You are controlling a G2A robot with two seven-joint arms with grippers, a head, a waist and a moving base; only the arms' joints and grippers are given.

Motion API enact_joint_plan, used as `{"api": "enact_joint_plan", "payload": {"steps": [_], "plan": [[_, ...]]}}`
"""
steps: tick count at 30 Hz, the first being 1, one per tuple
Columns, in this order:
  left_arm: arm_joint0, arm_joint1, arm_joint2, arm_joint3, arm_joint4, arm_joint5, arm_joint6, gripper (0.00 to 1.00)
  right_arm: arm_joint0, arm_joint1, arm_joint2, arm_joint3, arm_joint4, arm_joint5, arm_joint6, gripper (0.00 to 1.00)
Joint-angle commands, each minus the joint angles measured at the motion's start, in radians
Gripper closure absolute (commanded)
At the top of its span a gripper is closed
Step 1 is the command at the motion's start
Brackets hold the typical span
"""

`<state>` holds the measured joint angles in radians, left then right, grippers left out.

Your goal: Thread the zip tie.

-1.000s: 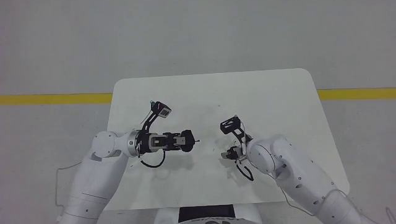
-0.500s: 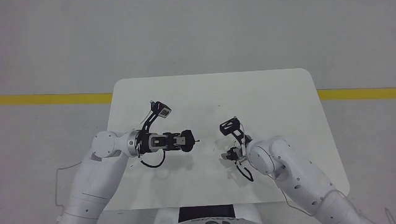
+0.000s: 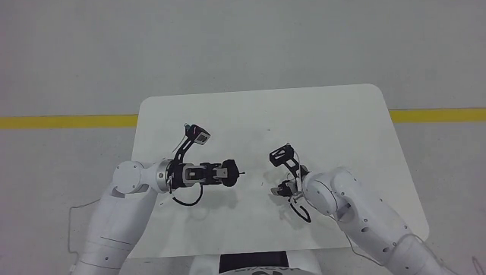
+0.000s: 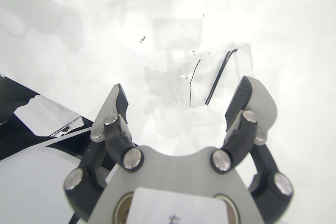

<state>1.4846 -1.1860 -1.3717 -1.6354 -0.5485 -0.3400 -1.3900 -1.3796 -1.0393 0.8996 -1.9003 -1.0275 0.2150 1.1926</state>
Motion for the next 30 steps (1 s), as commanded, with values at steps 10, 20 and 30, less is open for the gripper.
{"api": "enact_joint_plan", "payload": {"steps": [10, 20, 30], "plan": [[0.0, 0.0, 0.0, 0.0, 0.0, 0.0, 0.0, 1.0, 0.006, -0.008, 0.01, 0.013, -0.024, 0.019, 0.01, 0.62], [0.0, 0.0, 0.0, 0.0, 0.0, 0.0, 0.0, 1.0, 0.009, -0.016, 0.008, 0.026, -0.071, 0.045, 0.01, 0.65], [0.0, 0.0, 0.0, 0.0, 0.0, 0.0, 0.0, 1.0, 0.025, -0.031, -0.014, 0.077, -0.095, 0.049, 0.02, 0.7]]}}
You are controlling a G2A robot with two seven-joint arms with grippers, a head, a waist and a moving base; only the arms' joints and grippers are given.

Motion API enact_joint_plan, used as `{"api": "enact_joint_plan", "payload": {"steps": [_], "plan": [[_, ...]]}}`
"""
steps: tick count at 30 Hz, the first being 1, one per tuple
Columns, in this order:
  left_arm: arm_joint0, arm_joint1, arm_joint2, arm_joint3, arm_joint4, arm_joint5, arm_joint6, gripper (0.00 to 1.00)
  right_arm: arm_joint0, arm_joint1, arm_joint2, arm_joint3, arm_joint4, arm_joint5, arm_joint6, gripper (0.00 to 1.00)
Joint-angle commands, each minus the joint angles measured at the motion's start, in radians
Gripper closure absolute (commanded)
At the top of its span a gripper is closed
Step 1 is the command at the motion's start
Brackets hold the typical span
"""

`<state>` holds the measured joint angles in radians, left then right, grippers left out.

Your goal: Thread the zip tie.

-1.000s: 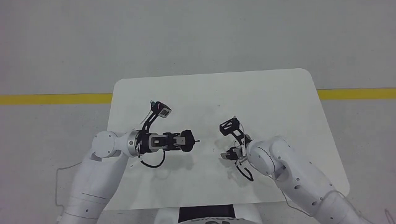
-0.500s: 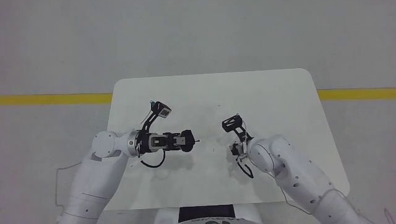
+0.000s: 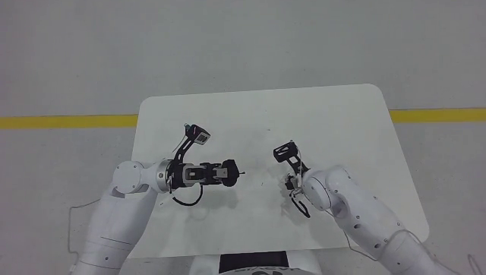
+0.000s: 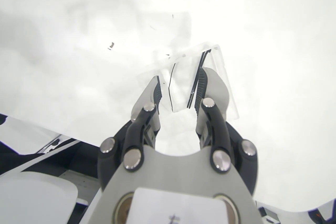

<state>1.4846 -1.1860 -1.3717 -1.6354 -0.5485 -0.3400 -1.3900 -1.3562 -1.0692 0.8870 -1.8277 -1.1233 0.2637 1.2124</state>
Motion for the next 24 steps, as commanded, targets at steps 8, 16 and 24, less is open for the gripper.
{"api": "enact_joint_plan", "payload": {"steps": [8, 16, 24], "plan": [[0.0, 0.0, 0.0, 0.0, 0.0, 0.0, 0.0, 1.0, 0.028, -0.016, -0.026, 0.051, -0.007, -0.012, 0.032, 0.71], [0.0, 0.0, 0.0, 0.0, 0.0, 0.0, 0.0, 1.0, 0.052, -0.032, -0.047, 0.086, -0.002, -0.023, 0.052, 0.73], [0.0, 0.0, 0.0, 0.0, 0.0, 0.0, 0.0, 1.0, 0.062, -0.042, -0.051, 0.101, -0.004, -0.032, 0.069, 0.73]]}}
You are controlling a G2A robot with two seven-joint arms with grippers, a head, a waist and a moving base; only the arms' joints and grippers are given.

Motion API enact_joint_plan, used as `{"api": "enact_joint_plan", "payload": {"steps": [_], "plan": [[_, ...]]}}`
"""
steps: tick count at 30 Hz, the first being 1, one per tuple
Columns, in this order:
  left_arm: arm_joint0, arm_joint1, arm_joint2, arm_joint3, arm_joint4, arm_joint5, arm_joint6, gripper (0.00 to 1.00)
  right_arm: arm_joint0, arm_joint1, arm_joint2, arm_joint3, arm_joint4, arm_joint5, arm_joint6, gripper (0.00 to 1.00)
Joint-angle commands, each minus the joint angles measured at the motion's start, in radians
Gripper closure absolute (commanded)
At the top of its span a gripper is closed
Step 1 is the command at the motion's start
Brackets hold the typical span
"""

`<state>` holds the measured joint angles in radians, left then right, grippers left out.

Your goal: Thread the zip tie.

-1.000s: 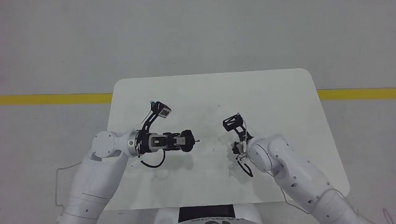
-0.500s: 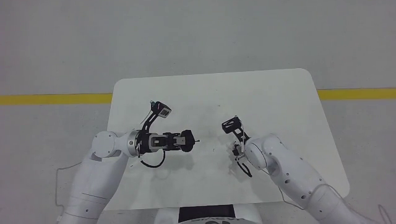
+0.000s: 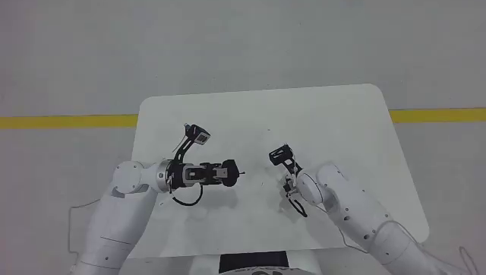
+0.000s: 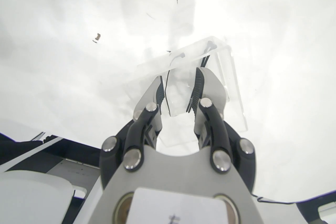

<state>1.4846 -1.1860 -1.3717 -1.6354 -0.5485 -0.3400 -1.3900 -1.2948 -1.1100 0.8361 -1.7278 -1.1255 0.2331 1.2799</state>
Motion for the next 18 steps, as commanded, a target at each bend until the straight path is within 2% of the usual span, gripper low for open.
{"api": "enact_joint_plan", "payload": {"steps": [1, 8, 13, 18], "plan": [[0.0, 0.0, 0.0, 0.0, 0.0, 0.0, 0.0, 1.0, 0.001, -0.002, 0.0, 0.002, -0.003, -0.002, 0.002, 0.73], [0.0, 0.0, 0.0, 0.0, 0.0, 0.0, 0.0, 1.0, -0.001, -0.008, -0.002, 0.009, -0.025, 0.003, 0.004, 0.75], [0.0, 0.0, 0.0, 0.0, 0.0, 0.0, 0.0, 1.0, -0.004, -0.013, -0.001, 0.012, -0.04, 0.015, -0.001, 0.84], [0.0, 0.0, 0.0, 0.0, 0.0, 0.0, 0.0, 1.0, -0.01, -0.016, 0.007, 0.009, -0.049, 0.02, -0.005, 0.88]]}}
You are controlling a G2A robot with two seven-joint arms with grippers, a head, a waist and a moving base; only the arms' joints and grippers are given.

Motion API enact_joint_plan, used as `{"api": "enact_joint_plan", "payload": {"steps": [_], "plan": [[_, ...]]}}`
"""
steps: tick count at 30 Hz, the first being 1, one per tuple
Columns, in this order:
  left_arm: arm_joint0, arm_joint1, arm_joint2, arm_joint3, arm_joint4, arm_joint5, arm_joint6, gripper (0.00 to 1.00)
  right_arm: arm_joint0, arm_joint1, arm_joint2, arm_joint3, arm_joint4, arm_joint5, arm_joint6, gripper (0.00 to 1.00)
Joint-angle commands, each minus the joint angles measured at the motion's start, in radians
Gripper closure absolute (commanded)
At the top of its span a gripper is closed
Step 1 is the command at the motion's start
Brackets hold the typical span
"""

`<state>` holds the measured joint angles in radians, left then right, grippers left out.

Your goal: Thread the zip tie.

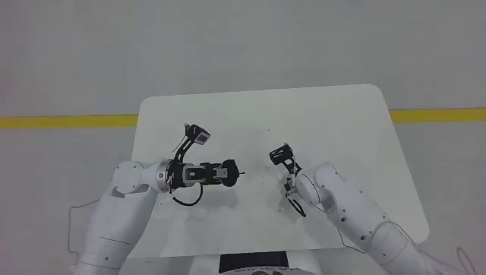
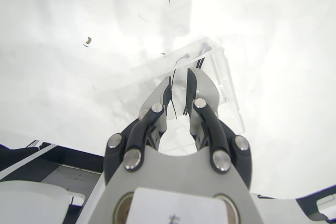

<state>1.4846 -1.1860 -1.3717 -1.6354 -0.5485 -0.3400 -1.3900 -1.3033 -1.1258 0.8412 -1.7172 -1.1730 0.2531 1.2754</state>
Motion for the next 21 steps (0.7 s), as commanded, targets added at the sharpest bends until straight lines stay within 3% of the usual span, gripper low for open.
{"api": "enact_joint_plan", "payload": {"steps": [1, 21], "plan": [[0.0, 0.0, 0.0, 0.0, 0.0, 0.0, 0.0, 1.0, -0.003, -0.001, 0.005, -0.004, -0.002, -0.001, 0.0, 0.89], [0.0, 0.0, 0.0, 0.0, 0.0, 0.0, 0.0, 1.0, -0.008, -0.015, 0.014, 0.01, -0.006, -0.037, 0.021, 0.89]]}}
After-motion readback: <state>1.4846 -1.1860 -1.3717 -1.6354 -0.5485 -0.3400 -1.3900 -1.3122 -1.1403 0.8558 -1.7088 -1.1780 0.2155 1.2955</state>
